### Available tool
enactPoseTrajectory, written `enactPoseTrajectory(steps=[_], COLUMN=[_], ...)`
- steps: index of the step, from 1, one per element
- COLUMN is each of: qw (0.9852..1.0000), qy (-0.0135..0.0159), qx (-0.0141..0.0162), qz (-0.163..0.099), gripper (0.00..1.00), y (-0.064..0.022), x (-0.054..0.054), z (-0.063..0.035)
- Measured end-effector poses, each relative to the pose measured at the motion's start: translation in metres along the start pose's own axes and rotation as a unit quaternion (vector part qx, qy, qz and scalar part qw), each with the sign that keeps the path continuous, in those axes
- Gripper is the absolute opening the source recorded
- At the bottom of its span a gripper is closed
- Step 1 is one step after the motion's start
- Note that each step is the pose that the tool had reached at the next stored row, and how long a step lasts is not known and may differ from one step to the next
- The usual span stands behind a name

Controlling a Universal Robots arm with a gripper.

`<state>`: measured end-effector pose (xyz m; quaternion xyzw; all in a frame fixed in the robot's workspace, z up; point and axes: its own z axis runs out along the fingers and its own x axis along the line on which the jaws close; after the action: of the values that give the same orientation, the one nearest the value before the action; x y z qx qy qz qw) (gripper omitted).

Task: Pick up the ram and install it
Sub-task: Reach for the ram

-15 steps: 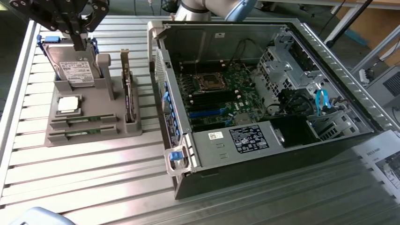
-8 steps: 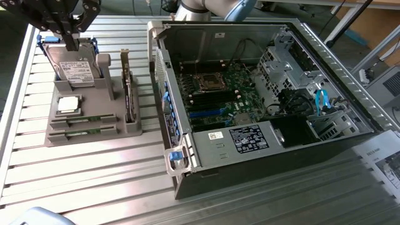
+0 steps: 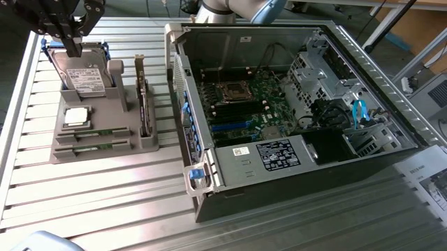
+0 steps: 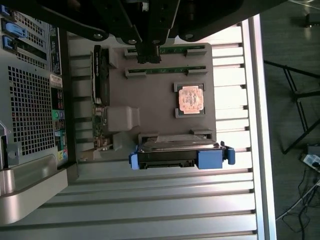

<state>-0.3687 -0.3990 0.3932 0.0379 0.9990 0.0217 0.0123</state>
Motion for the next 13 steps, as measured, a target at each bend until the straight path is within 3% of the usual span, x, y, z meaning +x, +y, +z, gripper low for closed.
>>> enactPoseTrajectory(steps=[13], qw=[1.0000], qy=[0.0001], qx=[0.0000], qz=[0.000], gripper=[0.10], y=[-0.0062], x=[-0.0004], z=[-0.0003])
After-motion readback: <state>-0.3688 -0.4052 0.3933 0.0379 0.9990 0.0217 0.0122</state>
